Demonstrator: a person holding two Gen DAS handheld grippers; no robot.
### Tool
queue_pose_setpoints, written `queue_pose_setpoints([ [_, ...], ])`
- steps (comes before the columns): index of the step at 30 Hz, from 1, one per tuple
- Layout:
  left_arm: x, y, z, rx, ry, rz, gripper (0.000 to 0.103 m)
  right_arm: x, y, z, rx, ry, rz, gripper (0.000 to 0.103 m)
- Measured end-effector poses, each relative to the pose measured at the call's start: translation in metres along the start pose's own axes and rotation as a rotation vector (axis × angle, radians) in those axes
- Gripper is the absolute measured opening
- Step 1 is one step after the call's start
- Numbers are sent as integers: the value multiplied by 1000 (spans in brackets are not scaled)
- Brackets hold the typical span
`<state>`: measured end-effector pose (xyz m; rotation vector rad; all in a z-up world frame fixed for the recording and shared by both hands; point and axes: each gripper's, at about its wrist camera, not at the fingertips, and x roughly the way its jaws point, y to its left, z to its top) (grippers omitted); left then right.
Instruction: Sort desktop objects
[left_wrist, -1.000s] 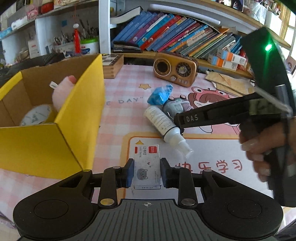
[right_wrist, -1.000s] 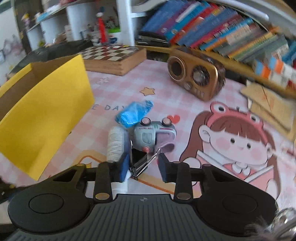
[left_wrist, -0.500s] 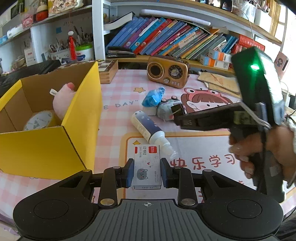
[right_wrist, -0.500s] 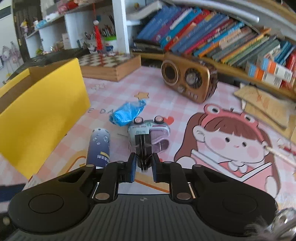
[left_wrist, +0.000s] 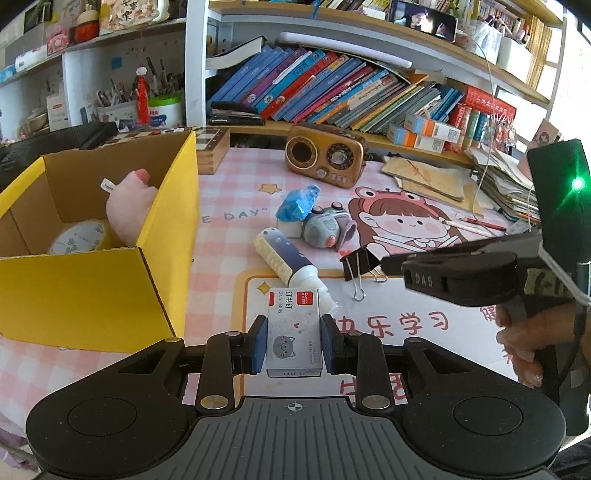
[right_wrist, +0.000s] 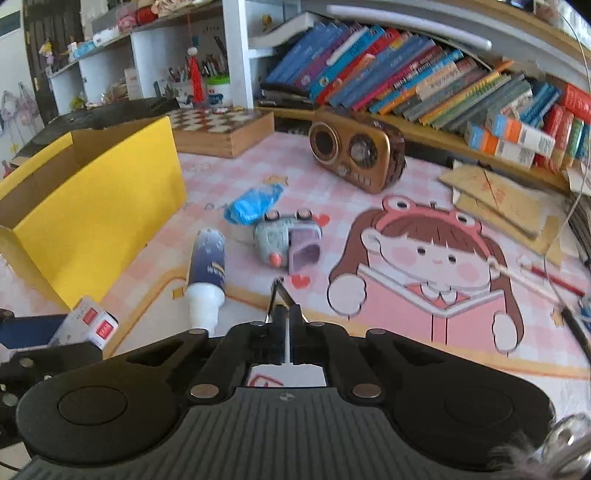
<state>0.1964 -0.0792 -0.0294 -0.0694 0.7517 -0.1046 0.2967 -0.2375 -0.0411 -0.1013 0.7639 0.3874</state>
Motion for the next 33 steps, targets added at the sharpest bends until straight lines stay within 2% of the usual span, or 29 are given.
queue_pose_setpoints([
  [3, -2, 1, 0, 2, -4, 3, 28, 4, 0, -2, -15, 2, -9, 21],
  [5, -2, 2, -1, -1, -2, 9, 28, 8, 3, -1, -48, 1, -19, 36],
  [7, -3, 4, -2, -7, 2, 18, 28, 14, 5, 1, -81, -1, -17, 41],
  [14, -4, 10, -3, -24, 16, 46, 28, 43, 7, 4, -126, 46, -5, 37],
  [17, -5, 12, -4, -29, 21, 50, 28, 46, 6, 4, -138, 54, 9, 28],
  [23, -7, 13, -5, -31, 14, 36, 28, 28, 6, 5, -137, 7, 20, 19],
  [33, -15, 7, -6, -3, -15, -30, 28, -17, 16, -5, -91, -47, -9, 17],
])
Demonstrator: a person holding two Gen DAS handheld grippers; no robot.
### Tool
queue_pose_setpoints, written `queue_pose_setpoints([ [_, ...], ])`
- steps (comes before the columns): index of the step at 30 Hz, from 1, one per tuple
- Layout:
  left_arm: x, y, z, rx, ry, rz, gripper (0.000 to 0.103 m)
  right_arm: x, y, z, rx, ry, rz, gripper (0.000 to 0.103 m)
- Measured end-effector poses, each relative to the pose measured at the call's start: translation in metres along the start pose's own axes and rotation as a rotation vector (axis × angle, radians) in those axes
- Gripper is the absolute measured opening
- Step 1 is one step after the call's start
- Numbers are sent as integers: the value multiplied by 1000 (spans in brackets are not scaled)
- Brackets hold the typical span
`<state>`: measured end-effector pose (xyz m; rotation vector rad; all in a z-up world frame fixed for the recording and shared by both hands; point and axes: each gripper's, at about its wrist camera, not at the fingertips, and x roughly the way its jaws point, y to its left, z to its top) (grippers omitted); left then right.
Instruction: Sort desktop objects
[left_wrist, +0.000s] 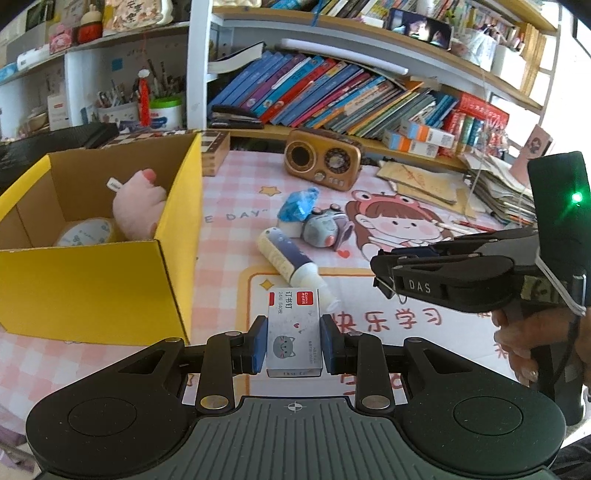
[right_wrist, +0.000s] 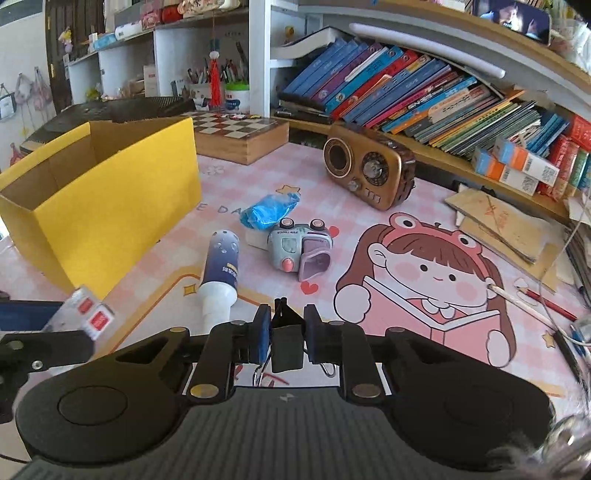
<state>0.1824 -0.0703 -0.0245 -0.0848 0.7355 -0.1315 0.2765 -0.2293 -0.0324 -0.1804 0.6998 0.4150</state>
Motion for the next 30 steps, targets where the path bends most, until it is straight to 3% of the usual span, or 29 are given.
queue_pose_setpoints([
  [17, -26, 4, -16, 50, -18, -96, 28, -55, 34, -20, 61, 10, -39, 17],
  [30, -67, 32, -44, 65, -16, -115, 28, -94, 89, -46, 117, 39, -36, 17],
])
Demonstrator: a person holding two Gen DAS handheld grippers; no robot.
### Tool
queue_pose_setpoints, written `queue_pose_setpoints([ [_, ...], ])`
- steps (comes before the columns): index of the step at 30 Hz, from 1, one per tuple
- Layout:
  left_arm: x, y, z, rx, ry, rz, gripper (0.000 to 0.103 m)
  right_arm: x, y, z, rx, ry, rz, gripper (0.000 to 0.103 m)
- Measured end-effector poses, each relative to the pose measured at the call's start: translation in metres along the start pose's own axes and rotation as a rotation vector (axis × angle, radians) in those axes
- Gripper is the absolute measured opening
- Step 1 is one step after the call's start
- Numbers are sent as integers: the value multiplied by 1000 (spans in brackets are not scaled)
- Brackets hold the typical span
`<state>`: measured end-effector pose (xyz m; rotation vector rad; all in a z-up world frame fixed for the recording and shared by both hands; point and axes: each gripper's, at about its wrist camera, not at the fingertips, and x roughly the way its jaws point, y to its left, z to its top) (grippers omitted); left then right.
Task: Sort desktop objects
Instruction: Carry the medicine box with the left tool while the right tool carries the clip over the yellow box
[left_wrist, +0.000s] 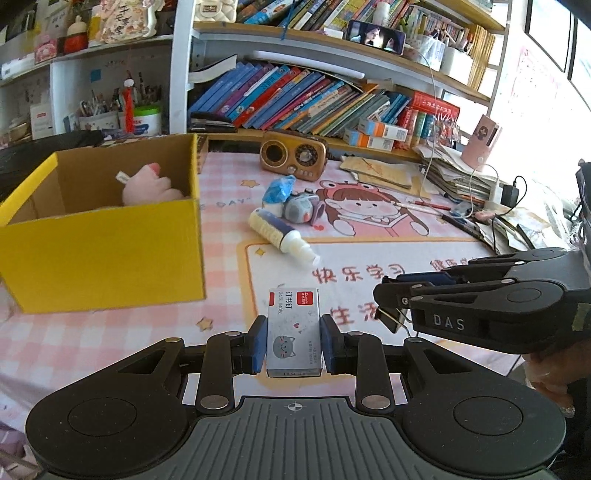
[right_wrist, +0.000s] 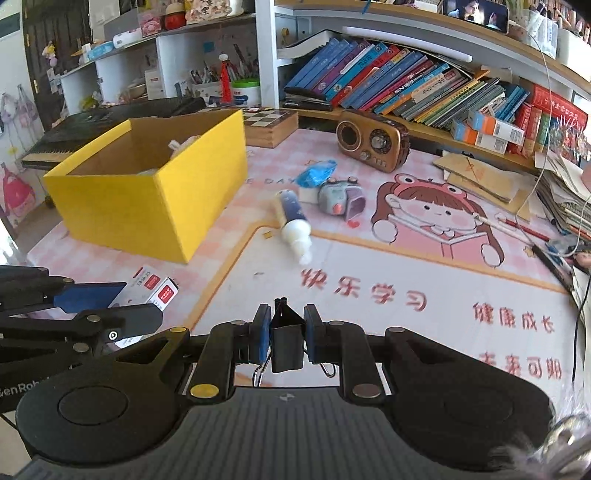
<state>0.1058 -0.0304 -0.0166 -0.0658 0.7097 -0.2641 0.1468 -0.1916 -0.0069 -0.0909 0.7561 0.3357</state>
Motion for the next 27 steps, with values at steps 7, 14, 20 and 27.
queue_pose_setpoints([
  [7, -25, 14, -14, 17, -3, -3, 28, -15, 28, -14, 24, -3, -1, 17],
  [14, -47, 29, -26, 32, -13, 9, 28, -23, 55, -24, 31, -13, 11, 17],
  [20, -62, 42, -36, 27, -22, 27, 28, -27, 76, -28, 20, -19, 31, 17],
  [27, -76, 57, -43, 5, -37, 52, 28, -27, 97, -27, -6, -26, 54, 17],
])
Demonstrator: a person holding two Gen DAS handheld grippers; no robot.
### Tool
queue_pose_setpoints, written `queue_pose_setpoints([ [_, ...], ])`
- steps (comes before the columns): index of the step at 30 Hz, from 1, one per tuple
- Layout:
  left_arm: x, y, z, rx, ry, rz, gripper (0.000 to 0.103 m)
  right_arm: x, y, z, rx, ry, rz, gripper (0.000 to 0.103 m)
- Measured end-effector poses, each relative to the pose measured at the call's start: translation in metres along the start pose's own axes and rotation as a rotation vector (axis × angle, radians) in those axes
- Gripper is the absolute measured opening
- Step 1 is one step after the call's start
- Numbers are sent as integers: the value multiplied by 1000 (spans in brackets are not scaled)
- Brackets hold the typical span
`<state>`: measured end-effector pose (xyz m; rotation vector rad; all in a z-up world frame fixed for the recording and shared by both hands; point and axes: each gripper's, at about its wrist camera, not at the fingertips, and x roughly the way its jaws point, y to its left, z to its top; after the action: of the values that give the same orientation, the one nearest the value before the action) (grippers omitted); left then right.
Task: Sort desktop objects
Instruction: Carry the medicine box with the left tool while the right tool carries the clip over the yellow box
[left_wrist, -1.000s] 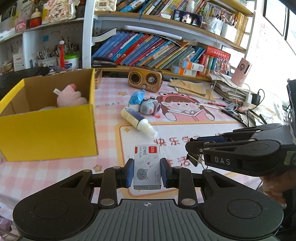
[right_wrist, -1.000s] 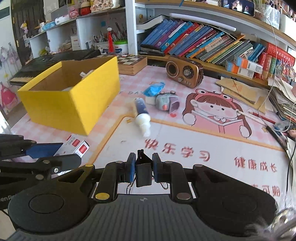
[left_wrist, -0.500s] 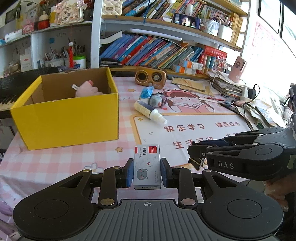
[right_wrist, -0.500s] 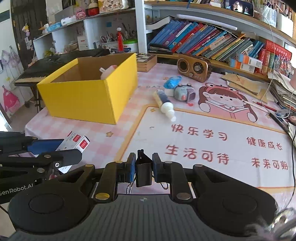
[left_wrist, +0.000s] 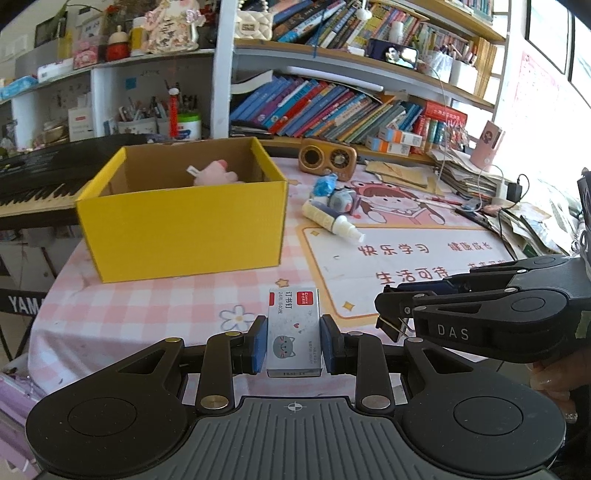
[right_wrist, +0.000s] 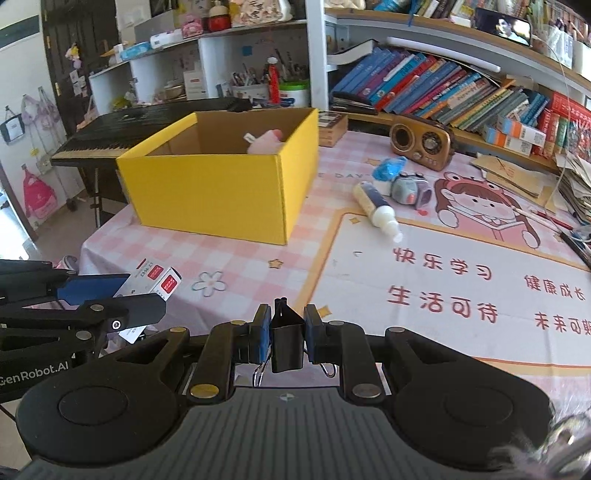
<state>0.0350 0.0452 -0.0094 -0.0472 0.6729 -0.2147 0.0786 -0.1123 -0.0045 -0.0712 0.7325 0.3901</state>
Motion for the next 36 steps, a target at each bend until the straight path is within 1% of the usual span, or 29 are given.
queue_pose_setpoints([
  [11, -15, 25, -8, -50, -17, 38, 28, 5, 27, 4, -48, -1, 39, 17],
  [19, -21, 37, -9, -62, -24, 50, 28, 9, 39, 8, -65, -3, 55, 17],
  [30, -20, 43, -9, -77, -19, 52, 28, 15, 46, 14, -83, 12, 69, 17],
  [36, -13, 44, -6, -87, -13, 50, 28, 21, 45, 20, -89, 17, 81, 17],
])
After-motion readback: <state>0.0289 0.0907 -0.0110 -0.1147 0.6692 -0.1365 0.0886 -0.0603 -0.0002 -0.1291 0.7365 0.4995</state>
